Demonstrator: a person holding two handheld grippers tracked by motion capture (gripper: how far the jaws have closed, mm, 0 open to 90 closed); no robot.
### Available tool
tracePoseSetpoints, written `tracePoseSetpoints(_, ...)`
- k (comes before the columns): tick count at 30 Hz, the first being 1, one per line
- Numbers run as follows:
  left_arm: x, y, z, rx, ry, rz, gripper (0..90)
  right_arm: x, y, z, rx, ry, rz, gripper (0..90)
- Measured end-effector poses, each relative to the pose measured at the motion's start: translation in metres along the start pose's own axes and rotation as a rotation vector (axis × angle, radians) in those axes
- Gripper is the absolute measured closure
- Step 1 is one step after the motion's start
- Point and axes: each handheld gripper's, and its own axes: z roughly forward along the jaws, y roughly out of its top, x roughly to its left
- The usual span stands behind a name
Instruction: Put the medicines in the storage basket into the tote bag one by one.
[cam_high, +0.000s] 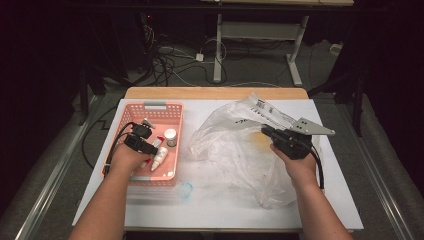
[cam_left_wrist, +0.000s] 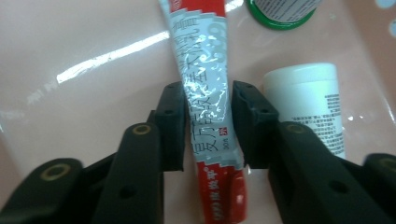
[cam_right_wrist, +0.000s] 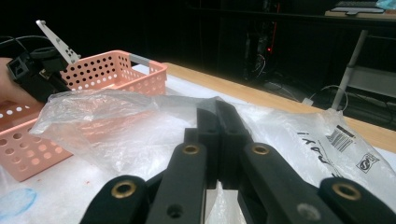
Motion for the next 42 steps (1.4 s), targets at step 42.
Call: tracePoseSetpoints(42,-0.012,-0.017,-0.051,-0.281,-0.063,-0.026,69.4,-0.001,0.003,-0.007,-0.032,-0.009,0.007,90.0)
